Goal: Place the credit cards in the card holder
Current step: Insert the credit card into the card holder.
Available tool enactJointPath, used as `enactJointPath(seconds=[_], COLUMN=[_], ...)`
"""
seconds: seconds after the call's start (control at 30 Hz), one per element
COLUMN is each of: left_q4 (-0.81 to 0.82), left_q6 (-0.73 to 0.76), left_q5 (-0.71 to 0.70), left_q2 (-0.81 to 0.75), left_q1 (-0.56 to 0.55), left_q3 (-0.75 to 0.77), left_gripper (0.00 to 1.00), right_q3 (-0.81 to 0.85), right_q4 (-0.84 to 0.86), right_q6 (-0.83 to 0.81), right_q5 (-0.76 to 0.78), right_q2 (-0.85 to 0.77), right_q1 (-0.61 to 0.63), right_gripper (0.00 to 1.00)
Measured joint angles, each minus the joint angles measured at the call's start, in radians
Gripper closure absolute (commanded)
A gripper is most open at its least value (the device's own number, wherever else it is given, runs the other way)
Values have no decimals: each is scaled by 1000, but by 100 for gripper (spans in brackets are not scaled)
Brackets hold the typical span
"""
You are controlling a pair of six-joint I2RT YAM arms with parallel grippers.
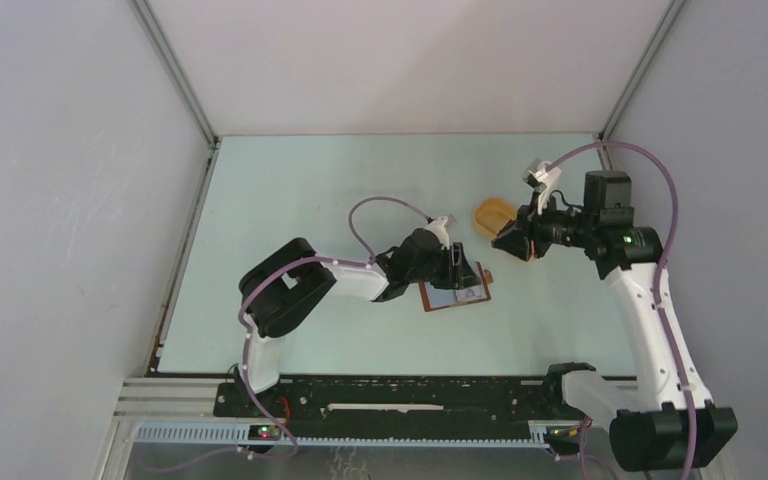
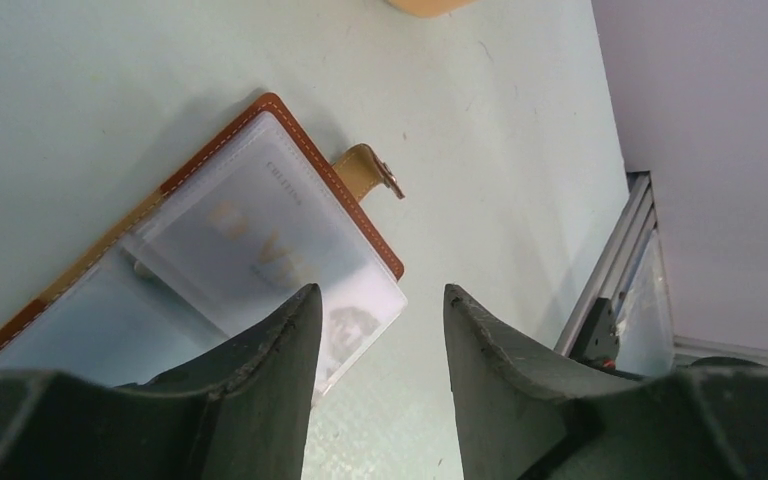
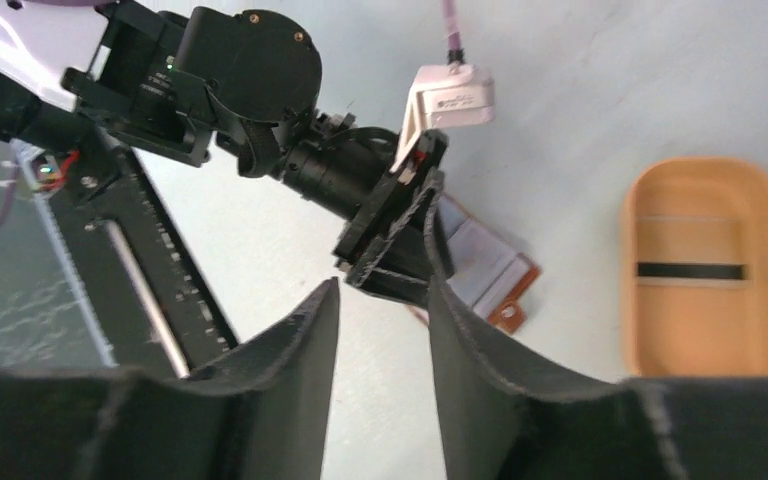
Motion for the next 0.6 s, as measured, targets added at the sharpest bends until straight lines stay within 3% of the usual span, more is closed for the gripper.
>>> enactJointPath(seconds=[0.1,0.33,0.47,0.6], left_q4=[-31,-26,-8,-3], left_q6=[59,281,426,562], left_q5=[-11,-114,-200,-294], left_q2=[-45,-393,-584,-729], left_q1=[0,0,0,0], left_q3=[-5,-113,-194,-277], left_gripper=[46,45,30,6], right_q3=[-6,-13,-13,-13], right_q4=[46,163,186,205], right_q6=[11,35,51,70], right_q5=[21,57,79,151], right_q2=[-79,-127,-42,96], right_q1=[-6,-6,-6,-23], right_gripper=[22,19,22,28])
